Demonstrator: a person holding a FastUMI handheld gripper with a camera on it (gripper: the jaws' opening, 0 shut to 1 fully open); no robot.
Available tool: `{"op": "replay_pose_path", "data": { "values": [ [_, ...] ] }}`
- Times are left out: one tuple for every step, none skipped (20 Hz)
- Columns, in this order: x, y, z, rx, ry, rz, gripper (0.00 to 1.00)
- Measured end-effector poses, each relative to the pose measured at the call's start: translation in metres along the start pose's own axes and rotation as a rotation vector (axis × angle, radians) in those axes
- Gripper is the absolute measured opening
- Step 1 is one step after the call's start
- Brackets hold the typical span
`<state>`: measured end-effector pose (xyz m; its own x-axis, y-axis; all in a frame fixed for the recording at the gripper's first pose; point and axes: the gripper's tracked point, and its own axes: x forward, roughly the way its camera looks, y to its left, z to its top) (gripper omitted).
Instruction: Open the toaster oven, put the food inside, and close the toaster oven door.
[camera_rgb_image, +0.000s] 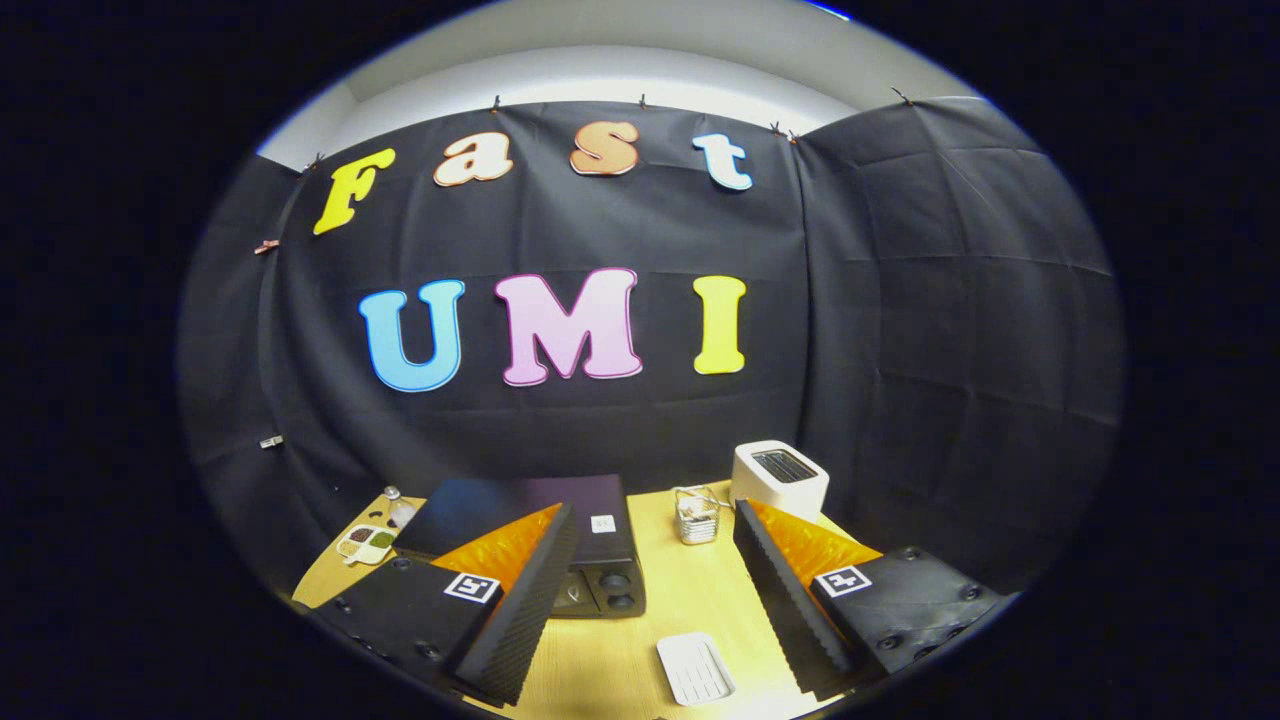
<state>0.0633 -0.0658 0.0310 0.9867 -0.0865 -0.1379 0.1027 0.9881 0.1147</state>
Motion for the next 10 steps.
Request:
{"op": "replay_pose_path", "data": {
  "values": [
    [-0.001,-0.002,-0.001,0.004,0.006,-0.005,0.98],
    [0.000,-0.004,-0.002,0.004,0.004,-0.010,0.98],
    [0.003,-0.006,-0.002,-0.002,0.004,-0.017,0.98],
    [0.006,-0.006,-0.004,-0.001,0.015,-0.019,0.98],
    [0.006,-0.004,-0.004,0.006,0.022,-0.015,0.98],
    [0.006,-0.001,-0.003,0.012,0.021,-0.009,0.98],
    [0.007,0.003,-0.002,0.013,0.020,-0.003,0.98],
    [0.009,0.007,-0.002,0.007,0.020,0.004,0.98],
    [0.010,0.011,-0.003,-0.004,0.021,0.012,0.98],
    [0.010,0.013,-0.004,-0.012,0.021,0.018,0.98]
  ]
}}
